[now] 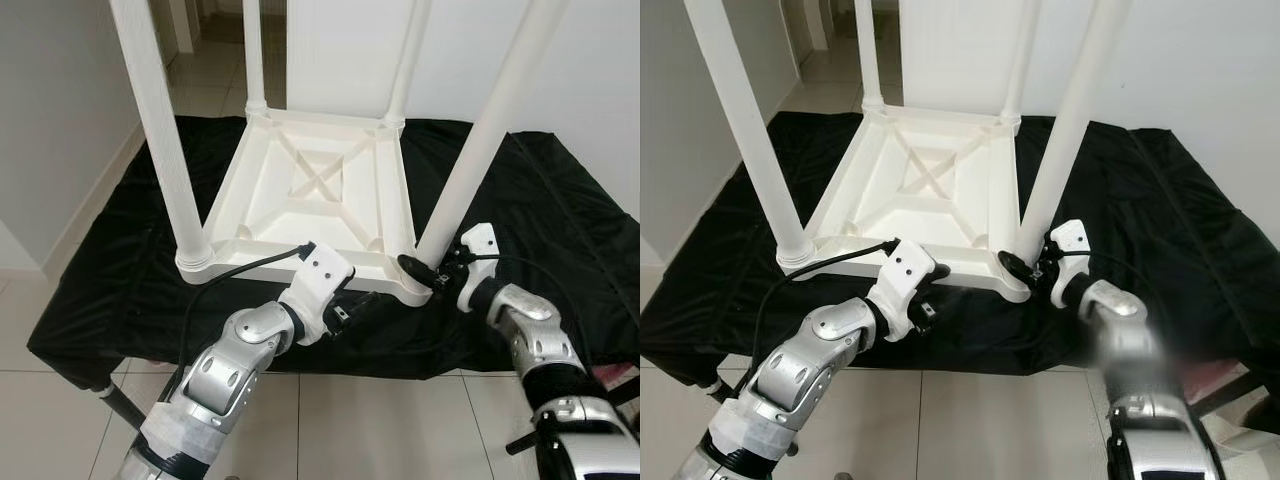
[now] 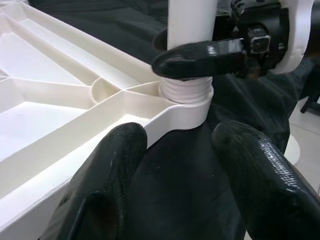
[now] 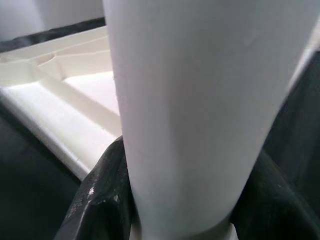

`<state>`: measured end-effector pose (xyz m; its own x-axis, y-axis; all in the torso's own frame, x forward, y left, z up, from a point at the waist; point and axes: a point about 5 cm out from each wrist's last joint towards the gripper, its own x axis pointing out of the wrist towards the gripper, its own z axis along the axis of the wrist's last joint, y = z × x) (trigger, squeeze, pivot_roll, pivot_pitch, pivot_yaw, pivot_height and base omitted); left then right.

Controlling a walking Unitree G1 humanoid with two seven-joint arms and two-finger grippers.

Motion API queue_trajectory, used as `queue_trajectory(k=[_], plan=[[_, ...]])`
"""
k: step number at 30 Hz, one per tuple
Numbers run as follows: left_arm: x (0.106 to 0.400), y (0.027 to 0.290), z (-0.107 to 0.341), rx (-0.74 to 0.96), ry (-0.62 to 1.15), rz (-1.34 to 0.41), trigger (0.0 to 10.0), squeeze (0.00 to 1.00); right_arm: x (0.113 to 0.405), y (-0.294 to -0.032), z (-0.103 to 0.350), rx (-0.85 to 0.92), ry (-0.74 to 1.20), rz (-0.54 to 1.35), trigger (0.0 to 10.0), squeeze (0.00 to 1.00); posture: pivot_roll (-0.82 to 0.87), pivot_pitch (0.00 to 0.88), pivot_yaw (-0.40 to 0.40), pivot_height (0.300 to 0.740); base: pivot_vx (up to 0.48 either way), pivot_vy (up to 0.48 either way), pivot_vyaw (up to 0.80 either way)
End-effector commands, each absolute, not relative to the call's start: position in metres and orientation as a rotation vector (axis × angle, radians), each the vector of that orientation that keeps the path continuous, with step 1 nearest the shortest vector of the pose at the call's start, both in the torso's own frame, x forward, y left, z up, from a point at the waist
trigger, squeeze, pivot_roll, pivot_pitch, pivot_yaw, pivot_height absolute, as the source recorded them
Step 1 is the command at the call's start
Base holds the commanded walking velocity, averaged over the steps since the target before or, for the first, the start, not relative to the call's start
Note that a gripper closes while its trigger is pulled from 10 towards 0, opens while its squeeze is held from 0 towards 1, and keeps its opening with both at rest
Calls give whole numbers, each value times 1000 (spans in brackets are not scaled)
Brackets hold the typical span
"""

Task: Building children table

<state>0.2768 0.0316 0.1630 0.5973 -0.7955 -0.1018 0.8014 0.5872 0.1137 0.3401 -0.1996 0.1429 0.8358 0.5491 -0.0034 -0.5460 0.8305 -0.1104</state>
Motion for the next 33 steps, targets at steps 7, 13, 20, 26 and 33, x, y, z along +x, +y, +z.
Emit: queue_trajectory(k=[7,13,20,26,33], plan=[[271,26,160,146,51,-980,10000,0,337,-191,145,-35,-47,363,10000,0,-71,55,-12,740,0,0,0],[271,25,160,144,53,-983,10000,0,333,-185,142,30,-36,275,10000,0,-79,57,-13,740,0,0,0],[270,25,158,144,53,-980,10000,0,314,-162,140,117,-40,0,10000,0,-65,49,-31,740,0,0,0],[273,32,159,136,47,-936,10000,0,305,-155,140,131,-32,-151,10000,0,-49,38,-38,740,0,0,0],[276,34,160,147,38,-923,10000,0,306,-152,147,127,-68,-92,10000,1000,-44,18,-28,740,0,0,0]])
